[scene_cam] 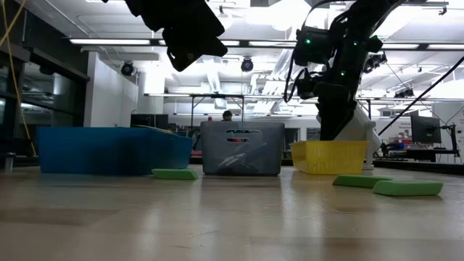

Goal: Pick & Place School Supplies
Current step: Put the green eraser into the yellow bin

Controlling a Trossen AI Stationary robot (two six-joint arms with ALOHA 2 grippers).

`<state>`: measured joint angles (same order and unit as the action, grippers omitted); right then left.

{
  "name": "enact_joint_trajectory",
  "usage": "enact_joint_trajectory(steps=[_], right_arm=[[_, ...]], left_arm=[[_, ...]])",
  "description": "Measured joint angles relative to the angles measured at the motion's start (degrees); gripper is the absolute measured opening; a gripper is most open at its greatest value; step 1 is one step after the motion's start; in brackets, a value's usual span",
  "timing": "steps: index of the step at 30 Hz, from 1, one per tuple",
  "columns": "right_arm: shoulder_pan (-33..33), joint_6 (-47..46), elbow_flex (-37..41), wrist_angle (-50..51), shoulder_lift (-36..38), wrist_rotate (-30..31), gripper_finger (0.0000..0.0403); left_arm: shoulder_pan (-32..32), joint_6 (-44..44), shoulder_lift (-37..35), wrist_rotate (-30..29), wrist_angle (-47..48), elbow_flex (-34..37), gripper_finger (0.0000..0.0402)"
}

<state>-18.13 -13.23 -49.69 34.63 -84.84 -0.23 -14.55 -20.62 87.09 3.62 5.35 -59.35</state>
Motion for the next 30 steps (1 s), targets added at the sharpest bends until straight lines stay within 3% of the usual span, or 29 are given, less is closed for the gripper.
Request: enact_joint_trajectory(steps=[8, 19, 30], right_arm=[[0.0, 0.02, 0.0, -0.1, 0.0, 0.27, 0.0143], [0.0, 1.51, -0.04, -0.6, 0.24, -0.24, 0.0131], [3.34, 2.22, -0.11, -0.46, 5.57, -10.38, 0.0129]], left_arm=[[0.0, 0.01, 0.0, 0.02, -0.01, 0.01, 0.0127], [0.0, 0.01, 0.0, 0.0, 0.0, 0.0, 0.0127], [0.0, 0.01, 0.0, 0.0, 0.01, 0.0, 0.0127]])
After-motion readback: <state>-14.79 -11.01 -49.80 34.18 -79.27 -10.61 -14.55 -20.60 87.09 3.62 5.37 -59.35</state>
